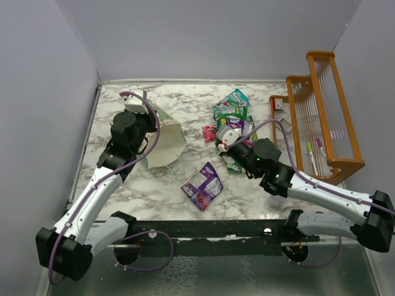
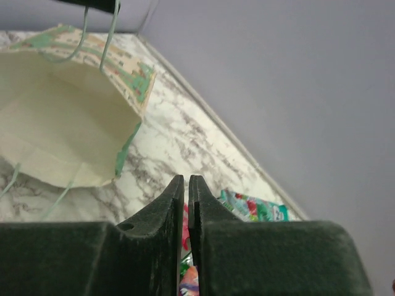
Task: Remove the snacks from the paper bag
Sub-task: Adjust the paper bag at the center of the board.
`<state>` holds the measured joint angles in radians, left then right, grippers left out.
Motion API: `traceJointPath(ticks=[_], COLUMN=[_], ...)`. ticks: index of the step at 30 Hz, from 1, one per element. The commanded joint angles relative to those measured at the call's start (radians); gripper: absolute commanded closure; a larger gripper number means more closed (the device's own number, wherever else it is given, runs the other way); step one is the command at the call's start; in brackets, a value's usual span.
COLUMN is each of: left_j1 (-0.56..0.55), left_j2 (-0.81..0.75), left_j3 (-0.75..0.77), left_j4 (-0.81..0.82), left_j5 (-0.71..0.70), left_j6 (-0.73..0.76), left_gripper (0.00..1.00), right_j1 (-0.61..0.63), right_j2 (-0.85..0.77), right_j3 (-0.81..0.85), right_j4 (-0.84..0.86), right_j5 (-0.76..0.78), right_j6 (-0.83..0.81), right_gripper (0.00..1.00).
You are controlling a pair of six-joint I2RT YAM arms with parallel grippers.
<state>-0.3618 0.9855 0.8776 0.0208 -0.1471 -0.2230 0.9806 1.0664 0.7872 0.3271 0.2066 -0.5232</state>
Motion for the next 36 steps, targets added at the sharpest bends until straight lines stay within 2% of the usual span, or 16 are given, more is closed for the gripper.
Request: traceJointPath(ticks=[1, 7, 10, 14, 18, 22, 29, 36], left_j1=[0.004, 0.004, 0.003, 0.004, 0.004, 0.003, 0.022, 0.139], left_j2=[-0.009, -0.002, 0.017, 0.045, 0.061, 0.061, 0.05, -0.042], left_j3=[0.031, 0.059, 0.126, 0.261, 0.366, 0.391, 0.263, 0.14], left_j4=[0.003, -0.002, -0.041, -0.098, -0.124, -0.122, -0.23, -0.268], left_j5=[-0.01, 0.024, 0.035, 0.089, 0.107, 0.035, -0.24, -0.275], left_j6=[-0.009, -0.038, -0.074, -0.108, -0.154, -0.143, -0.079, -0.048], left_gripper=[1.0, 1.0, 1.0, 1.0, 1.0, 1.0, 1.0, 1.0], right_j1=[0.002, -0.006, -0.028, -0.078, -0.119, -0.124, -0.125, -0.125], right_j2=[0.051, 0.097, 0.114, 0.098, 0.058, 0.013, -0.031, -0.05], right_j3=[-0.034, -0.07, -0.053, -0.047, -0.061, -0.084, -0.032, -0.003], right_j4=[-0.026, 0.073, 0.057, 0.01, -0.025, -0.017, -0.108, -0.116], right_j5=[0.049, 0.129, 0.201, 0.279, 0.259, 0.246, 0.2, 0.225], right_j6=[0.137, 0.265, 0.355, 0.497, 0.564, 0.578, 0.587, 0.586], right_gripper=[0.88, 0.76, 0.65, 0.4, 0.18, 0.0, 0.01, 0.01])
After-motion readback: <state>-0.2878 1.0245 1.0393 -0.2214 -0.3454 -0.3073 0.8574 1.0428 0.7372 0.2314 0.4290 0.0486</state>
